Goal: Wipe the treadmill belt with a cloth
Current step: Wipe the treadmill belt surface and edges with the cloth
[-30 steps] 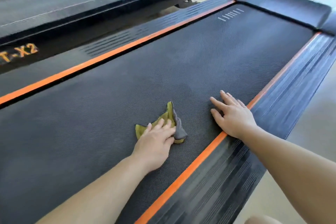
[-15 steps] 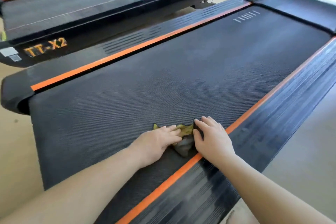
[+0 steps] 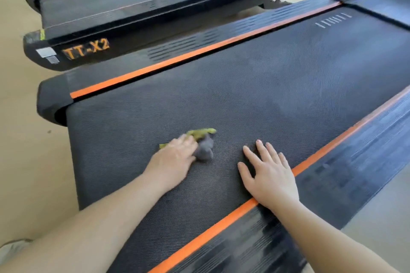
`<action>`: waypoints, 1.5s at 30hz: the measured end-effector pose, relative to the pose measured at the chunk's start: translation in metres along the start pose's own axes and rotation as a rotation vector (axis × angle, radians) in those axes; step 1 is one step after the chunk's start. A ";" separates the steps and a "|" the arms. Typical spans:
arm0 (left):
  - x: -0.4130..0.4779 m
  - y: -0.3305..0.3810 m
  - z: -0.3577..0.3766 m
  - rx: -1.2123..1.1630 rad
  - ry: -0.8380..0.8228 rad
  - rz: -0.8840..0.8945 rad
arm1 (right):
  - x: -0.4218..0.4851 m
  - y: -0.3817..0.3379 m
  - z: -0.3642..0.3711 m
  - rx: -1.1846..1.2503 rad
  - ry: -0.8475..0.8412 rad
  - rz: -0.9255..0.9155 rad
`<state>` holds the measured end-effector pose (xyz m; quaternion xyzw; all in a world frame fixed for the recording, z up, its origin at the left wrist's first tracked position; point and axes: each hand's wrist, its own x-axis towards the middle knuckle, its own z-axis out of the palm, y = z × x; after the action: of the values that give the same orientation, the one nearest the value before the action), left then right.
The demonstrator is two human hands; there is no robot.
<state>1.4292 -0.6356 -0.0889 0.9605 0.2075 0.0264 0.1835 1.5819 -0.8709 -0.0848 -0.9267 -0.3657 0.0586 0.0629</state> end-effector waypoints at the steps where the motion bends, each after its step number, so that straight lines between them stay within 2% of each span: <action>1: 0.005 0.002 0.000 -0.046 0.053 -0.137 | 0.000 -0.001 -0.001 0.003 -0.008 0.001; 2: 0.005 0.011 0.002 -0.093 0.081 -0.229 | 0.001 -0.002 -0.002 0.005 -0.014 0.003; 3: 0.001 0.025 0.007 -0.130 0.067 -0.225 | 0.001 -0.003 -0.003 0.004 -0.016 0.007; 6: -0.027 0.056 0.023 -0.138 -0.056 0.180 | 0.004 -0.004 -0.004 -0.003 -0.007 0.032; 8: -0.024 0.029 0.019 -0.038 -0.096 0.393 | 0.004 -0.004 -0.005 0.002 -0.004 0.038; 9: -0.013 0.013 0.016 0.026 -0.051 0.388 | 0.004 -0.004 -0.005 0.004 -0.003 0.037; 12: 0.012 -0.003 0.002 -0.005 0.046 -0.101 | 0.004 -0.005 -0.005 0.015 0.019 0.043; 13: 0.013 0.009 0.004 -0.044 0.092 -0.187 | 0.005 -0.004 -0.005 0.021 0.027 0.048; 15: -0.001 0.043 0.019 -0.067 0.057 -0.119 | 0.006 -0.004 -0.004 0.025 0.030 0.052; 18: -0.027 0.059 0.022 -0.174 -0.088 0.204 | 0.006 -0.003 -0.002 0.035 0.029 0.051; 20: -0.017 0.037 0.004 -0.054 -0.103 0.307 | 0.006 -0.002 -0.001 0.043 0.038 0.054; 22: 0.003 0.007 -0.002 0.050 -0.049 0.175 | 0.006 -0.002 -0.001 0.047 0.044 0.055; 24: 0.012 -0.013 -0.004 0.078 0.040 -0.130 | 0.006 -0.002 0.000 0.053 0.038 0.058; 25: 0.011 -0.010 -0.001 0.066 0.077 -0.224 | 0.007 -0.002 0.001 0.056 0.038 0.061; 26: 0.003 0.003 0.005 0.051 0.083 -0.241 | 0.007 -0.002 0.001 0.055 0.040 0.061; 27: -0.007 0.016 0.015 0.010 0.066 -0.178 | 0.007 -0.002 0.002 0.051 0.040 0.059; 30: -0.044 0.044 0.024 -0.105 -0.055 0.218 | 0.007 -0.001 0.002 0.044 0.034 0.059; 32: -0.040 0.026 0.007 0.019 -0.065 0.375 | 0.007 -0.002 0.001 0.049 0.033 0.054; 33: -0.032 0.010 0.003 0.070 -0.041 0.339 | 0.006 -0.001 0.001 0.046 0.034 0.051; 36: -0.020 -0.004 -0.007 0.089 0.087 -0.110 | 0.005 -0.001 0.002 0.030 0.037 0.040; 37: -0.026 0.011 -0.003 0.045 0.088 -0.172 | 0.006 -0.001 0.002 0.026 0.034 0.042; 38: -0.039 0.027 0.004 -0.005 0.071 -0.129 | 0.006 -0.001 0.002 0.023 0.030 0.043; 40: -0.067 0.038 0.018 -0.063 -0.002 0.143 | 0.006 -0.002 0.002 0.020 0.023 0.046; 42: -0.068 0.016 0.015 -0.030 -0.030 0.306 | 0.005 -0.002 0.001 0.026 0.017 0.050; 43: -0.058 0.006 0.008 -0.013 -0.001 0.296 | 0.004 -0.002 0.001 0.026 0.021 0.050; 45: -0.042 0.001 -0.001 -0.092 0.023 0.080 | 0.005 -0.002 0.001 0.025 0.028 0.051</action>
<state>1.3913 -0.6528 -0.0862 0.9583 0.1694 0.0541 0.2238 1.5839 -0.8661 -0.0855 -0.9356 -0.3405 0.0519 0.0780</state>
